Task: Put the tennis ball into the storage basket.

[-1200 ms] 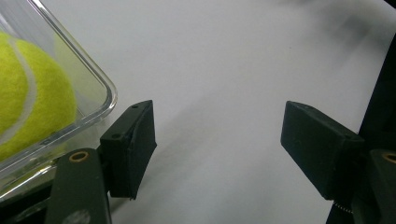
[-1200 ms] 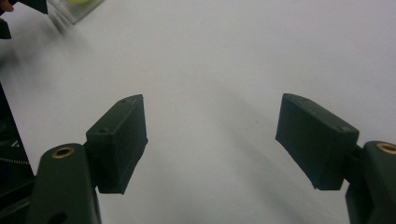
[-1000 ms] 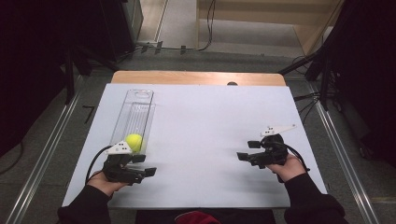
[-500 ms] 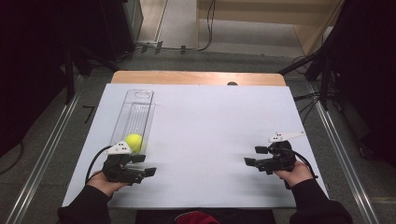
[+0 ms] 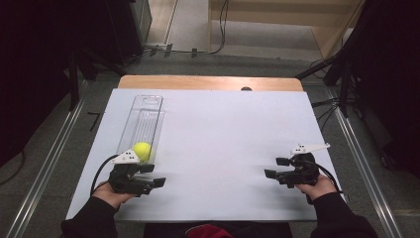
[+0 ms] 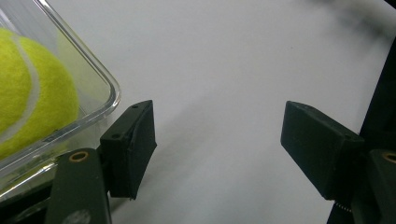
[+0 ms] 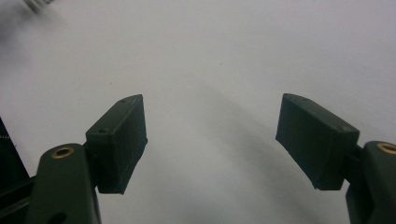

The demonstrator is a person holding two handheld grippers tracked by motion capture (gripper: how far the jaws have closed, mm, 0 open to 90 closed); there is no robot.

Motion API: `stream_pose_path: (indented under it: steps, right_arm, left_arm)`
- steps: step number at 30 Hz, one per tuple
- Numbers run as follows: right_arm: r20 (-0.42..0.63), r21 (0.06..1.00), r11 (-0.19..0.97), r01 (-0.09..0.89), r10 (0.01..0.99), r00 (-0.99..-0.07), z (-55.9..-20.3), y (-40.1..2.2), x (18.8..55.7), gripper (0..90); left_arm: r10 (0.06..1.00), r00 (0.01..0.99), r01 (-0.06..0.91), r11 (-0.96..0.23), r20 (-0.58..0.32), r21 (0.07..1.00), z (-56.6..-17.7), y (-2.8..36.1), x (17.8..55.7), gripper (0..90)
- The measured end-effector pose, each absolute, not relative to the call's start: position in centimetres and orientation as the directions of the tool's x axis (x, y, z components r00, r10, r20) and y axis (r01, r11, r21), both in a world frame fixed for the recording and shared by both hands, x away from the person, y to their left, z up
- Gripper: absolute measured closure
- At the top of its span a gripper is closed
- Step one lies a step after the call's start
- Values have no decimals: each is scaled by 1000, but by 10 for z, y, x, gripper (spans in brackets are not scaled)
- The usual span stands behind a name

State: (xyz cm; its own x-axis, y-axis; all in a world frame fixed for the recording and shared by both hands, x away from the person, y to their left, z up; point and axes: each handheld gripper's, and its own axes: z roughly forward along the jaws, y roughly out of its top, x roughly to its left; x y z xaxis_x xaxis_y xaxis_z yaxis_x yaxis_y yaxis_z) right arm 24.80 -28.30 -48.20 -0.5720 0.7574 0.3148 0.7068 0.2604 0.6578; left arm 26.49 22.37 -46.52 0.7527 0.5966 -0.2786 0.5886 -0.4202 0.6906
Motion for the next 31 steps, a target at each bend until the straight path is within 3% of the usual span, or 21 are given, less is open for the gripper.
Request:
stream_pose_path:
  steps: [31]
  right_arm:
    - [309, 653, 269, 708, 758, -574, -483, -282, 249, 224]
  left_arm:
    - [595, 753, 590, -420, -281, 689, -465, 223, 265, 270]
